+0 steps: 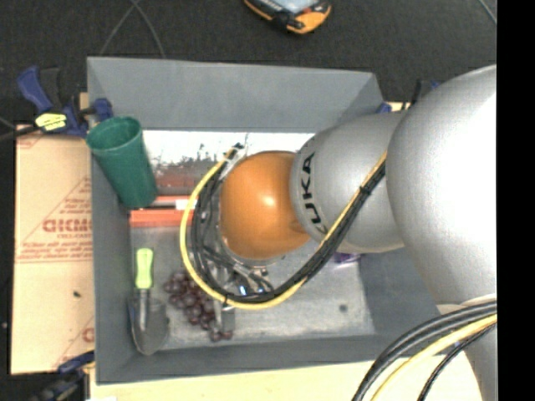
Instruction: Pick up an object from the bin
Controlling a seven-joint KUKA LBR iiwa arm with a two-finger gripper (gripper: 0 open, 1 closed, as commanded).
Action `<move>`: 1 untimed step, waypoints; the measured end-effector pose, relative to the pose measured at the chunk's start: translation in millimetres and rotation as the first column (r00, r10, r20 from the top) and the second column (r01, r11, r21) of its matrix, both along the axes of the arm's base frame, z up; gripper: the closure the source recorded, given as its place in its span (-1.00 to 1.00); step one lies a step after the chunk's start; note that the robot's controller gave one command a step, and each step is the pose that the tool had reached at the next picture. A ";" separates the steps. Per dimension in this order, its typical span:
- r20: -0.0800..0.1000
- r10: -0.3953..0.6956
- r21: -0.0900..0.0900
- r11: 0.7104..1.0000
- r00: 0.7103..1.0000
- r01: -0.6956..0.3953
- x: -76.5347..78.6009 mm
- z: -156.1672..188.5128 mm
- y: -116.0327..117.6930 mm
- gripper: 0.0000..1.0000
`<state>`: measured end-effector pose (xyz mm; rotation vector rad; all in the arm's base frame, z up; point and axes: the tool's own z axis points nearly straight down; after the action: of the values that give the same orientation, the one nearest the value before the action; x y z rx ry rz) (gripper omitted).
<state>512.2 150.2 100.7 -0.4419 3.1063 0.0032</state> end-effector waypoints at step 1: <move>0.028 0.495 -0.004 0.869 0.868 -0.495 32.6 -26.7 8.9 -1.00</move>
Offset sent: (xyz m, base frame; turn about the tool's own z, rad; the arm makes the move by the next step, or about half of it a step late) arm -0.0161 0.0019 -0.0307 -0.5938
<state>544.7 159.1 74.0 -1.2123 2.8638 0.0031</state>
